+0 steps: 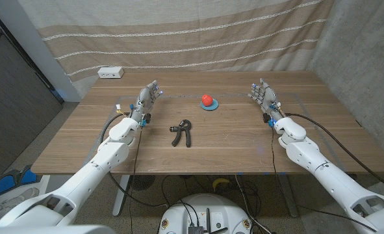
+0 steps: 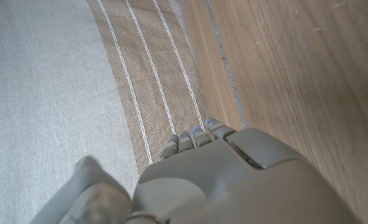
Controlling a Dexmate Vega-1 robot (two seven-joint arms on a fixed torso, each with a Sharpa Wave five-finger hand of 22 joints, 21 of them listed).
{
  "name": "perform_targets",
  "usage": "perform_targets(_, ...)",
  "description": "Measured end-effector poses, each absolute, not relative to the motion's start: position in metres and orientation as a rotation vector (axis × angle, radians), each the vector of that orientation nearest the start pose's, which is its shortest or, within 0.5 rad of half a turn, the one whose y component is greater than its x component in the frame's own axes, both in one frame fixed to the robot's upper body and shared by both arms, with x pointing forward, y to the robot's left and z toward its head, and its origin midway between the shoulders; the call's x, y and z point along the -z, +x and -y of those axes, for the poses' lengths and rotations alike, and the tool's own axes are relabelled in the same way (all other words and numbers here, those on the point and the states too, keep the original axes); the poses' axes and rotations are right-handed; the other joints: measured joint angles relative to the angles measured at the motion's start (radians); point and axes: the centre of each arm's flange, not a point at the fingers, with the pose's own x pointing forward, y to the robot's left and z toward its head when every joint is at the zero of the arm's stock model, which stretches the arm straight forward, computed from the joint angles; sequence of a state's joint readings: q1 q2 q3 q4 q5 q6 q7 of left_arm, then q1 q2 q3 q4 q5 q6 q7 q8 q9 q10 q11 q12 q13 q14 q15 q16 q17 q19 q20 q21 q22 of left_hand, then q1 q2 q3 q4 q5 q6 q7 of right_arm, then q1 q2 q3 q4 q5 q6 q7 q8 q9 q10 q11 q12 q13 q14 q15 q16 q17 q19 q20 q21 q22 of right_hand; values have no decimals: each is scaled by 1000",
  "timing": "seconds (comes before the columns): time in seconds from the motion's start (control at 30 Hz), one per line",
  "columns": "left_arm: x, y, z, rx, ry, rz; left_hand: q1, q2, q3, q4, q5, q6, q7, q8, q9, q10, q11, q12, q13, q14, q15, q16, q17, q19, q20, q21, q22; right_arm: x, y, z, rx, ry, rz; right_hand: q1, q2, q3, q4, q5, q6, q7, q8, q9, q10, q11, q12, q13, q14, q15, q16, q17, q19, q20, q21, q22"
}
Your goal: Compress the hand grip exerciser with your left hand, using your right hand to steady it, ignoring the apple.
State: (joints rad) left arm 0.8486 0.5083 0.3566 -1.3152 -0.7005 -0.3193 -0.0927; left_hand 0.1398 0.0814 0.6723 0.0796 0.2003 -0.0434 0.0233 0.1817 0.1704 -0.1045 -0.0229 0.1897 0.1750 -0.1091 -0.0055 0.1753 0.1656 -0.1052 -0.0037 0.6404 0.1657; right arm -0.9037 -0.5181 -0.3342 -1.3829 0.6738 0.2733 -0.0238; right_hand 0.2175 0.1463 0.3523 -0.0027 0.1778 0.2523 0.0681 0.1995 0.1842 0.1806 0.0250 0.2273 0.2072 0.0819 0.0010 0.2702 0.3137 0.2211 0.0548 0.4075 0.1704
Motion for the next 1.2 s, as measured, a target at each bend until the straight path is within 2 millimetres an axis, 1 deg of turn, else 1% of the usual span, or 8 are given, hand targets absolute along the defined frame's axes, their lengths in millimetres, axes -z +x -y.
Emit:
perform_targets(0.1,17,641,-286,285,-100,653,-14,26,3,3,0,12,5,0,0,12,7,0,0,4,4,7,7,8,8,-2,0,36,633,300,-139,128,593,0,0,6,-6,0,3,3,0,0,5,5,0,0,-3,3,0,0,0,2,0,0)
perform_targets(0.17,16,640,-285,291,-104,657,-19,30,7,7,0,12,5,0,0,15,10,0,0,8,8,7,9,11,11,-5,2,37,630,300,-142,131,597,0,0,8,-8,0,7,7,0,0,9,9,0,0,-3,3,0,-2,3,-10,-2,0)
perform_targets(0.3,11,634,-287,299,-113,679,-20,31,7,7,0,17,11,0,0,17,8,0,0,9,9,7,9,11,11,-5,5,41,624,304,-99,160,596,14,13,18,-18,4,12,12,1,0,16,9,0,0,6,4,0,-5,4,-16,-5,0)
perform_targets(0.47,9,630,-291,300,-111,694,-20,31,7,7,0,22,5,0,0,19,7,0,0,13,5,7,8,19,8,-5,2,45,618,306,-59,170,600,44,25,44,-44,12,26,8,5,0,38,9,0,-3,28,7,4,-14,11,-23,-13,0)
perform_targets(0.57,8,629,-294,299,-110,698,-20,31,7,7,0,22,5,0,0,19,7,0,0,13,5,7,6,22,11,-12,2,45,615,305,-40,171,604,67,20,55,-55,15,31,12,5,0,41,13,0,-3,35,11,5,-17,11,-23,-13,0)
perform_targets(0.7,7,628,-296,304,-110,706,-20,31,2,0,0,30,-2,3,0,28,5,0,0,13,5,7,6,33,22,-12,2,45,609,303,-12,168,616,80,32,71,-71,21,41,8,5,0,60,12,0,-3,61,11,16,-17,25,-9,-17,0)
perform_targets(0.93,9,629,-300,303,-109,708,-20,31,2,-14,0,52,-10,7,0,39,16,7,0,35,16,7,2,61,39,-12,5,40,595,296,39,144,650,115,22,88,-94,35,78,7,15,0,96,11,10,0,112,10,43,-8,45,11,-20,4)
perform_targets(1.2,10,629,-303,302,-108,711,-20,31,1,-24,-4,63,-11,7,0,47,25,7,0,49,20,14,2,74,52,-12,4,33,580,288,80,98,691,126,29,98,-104,43,94,1,19,5,109,9,13,5,124,4,52,0,49,15,-20,9)
